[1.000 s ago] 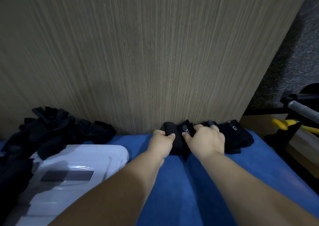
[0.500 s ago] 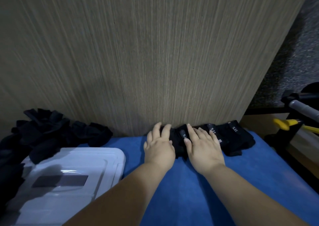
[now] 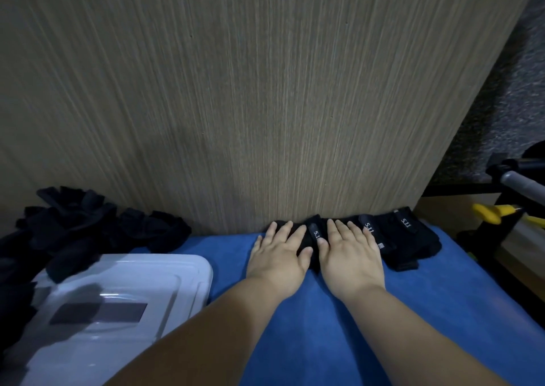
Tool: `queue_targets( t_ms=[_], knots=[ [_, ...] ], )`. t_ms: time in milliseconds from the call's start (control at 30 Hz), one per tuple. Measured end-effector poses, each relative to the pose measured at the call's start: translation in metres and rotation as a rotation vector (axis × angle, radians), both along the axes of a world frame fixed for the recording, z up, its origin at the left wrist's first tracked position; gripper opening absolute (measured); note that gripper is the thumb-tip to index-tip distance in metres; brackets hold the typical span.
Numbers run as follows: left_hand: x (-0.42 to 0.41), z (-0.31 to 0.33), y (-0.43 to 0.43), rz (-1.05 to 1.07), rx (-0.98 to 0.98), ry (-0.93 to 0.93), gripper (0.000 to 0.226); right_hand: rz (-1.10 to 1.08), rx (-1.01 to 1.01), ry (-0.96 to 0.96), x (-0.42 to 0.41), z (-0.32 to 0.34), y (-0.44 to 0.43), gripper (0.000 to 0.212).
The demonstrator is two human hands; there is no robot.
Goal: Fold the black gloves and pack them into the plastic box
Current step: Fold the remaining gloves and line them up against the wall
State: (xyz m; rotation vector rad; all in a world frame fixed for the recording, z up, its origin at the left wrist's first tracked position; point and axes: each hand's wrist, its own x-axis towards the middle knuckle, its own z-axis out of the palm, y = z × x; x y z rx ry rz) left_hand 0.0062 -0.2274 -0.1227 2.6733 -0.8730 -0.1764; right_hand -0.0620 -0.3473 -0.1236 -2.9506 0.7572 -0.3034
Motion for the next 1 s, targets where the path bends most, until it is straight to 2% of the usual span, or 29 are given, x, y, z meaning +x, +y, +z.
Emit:
queue_targets(
  t_ms=[67, 433, 500, 600, 667, 733, 800, 933, 1000],
  knots=[
    [0.0, 0.0, 0.0, 0.003, 0.025, -0.002, 0.053, 0.022, -0.02, -0.031, -0.001, -0.002, 0.0, 0.056],
    [-0.007, 0.015, 0.014, 0.009, 0.104, 0.091, 0.056, 0.049, -0.027, 0.097, -0.003, 0.006, 0.002, 0.054],
    [-0.014, 0.022, 0.025, 0.007, 0.063, 0.109, 0.056, 0.067, -0.029, 0.04, -0.007, 0.009, 0.005, 0.055],
    [-0.029, 0.033, 0.054, 0.035, -0.06, 0.078, 0.055, 0.118, -0.029, -0.174, -0.018, 0.012, 0.02, 0.062],
    [-0.041, 0.039, 0.082, 0.065, -0.126, -0.01, 0.05, 0.164, -0.038, -0.291, -0.025, 0.012, 0.039, 0.051],
    [-0.056, 0.041, 0.116, 0.127, -0.186, -0.021, 0.044, 0.185, -0.027, -0.336, -0.032, 0.011, 0.064, 0.032],
    [-0.072, 0.041, 0.151, 0.188, -0.238, 0.002, 0.039, 0.228, 0.048, -0.346, -0.038, 0.012, 0.092, 0.022],
    [-0.102, 0.032, 0.22, 0.273, -0.274, -0.062, 0.033, 0.37, 0.28, -0.3, -0.042, 0.013, 0.151, 0.024],
    [-0.116, 0.027, 0.253, 0.288, -0.285, -0.164, 0.031, 0.442, 0.376, -0.269, -0.042, 0.016, 0.183, 0.024]
  ],
)
